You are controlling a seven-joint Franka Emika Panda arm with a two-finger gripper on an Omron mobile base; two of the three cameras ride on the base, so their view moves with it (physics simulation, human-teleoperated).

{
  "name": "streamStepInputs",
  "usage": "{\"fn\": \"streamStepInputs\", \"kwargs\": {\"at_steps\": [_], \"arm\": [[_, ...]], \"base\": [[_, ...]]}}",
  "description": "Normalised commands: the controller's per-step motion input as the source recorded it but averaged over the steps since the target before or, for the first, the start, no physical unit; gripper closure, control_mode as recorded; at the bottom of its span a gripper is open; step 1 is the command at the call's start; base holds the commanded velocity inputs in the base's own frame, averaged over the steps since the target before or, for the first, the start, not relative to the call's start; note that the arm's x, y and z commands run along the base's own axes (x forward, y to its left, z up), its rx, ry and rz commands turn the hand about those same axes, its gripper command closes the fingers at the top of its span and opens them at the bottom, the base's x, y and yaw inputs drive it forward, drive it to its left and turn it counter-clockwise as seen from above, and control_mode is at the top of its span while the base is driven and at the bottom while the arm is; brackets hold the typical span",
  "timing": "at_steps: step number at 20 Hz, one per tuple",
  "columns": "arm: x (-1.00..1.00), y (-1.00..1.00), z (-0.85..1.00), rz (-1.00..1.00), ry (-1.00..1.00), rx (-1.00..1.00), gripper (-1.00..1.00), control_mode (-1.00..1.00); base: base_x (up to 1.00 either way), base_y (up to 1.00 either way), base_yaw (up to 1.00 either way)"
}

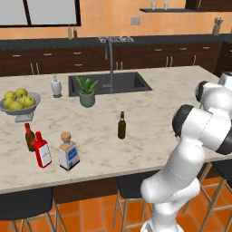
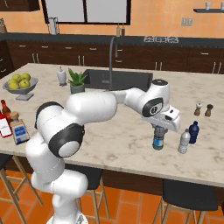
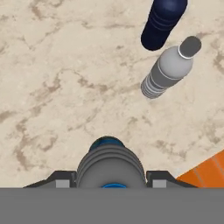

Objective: Move the plastic bottles in the middle to the plastics group, and the glass bottles in the middle to the glass group.

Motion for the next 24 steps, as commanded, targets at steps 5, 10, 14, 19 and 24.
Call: {"fn": "streamStepInputs", "kwargs": {"at_steps": [5,10,14,19,24], "arm": [[0.36,-0.21,-0.35,-0.25,-0.07,-0.01,1.00,-1.00],[0.40,-0.30,-0.23,-0.21,0.00,0.00,1.00,-1.00],[0.30,-0.34,-0.34,-0.16,0.00,0.00,1.00,-1.00],[0.26,-0.20,-0.54,-0.07,0.03,0.00,1.00,-1.00],[0.11,-0.17,-0.55,0.00,0.00,0.01,1.00,-1.00]], "base": [[0.00,0.00,0.00],[0.00,0.00,0.00],[0.00,0.00,0.00],[0.00,0.00,0.00],[0.00,0.00,0.00]]}}
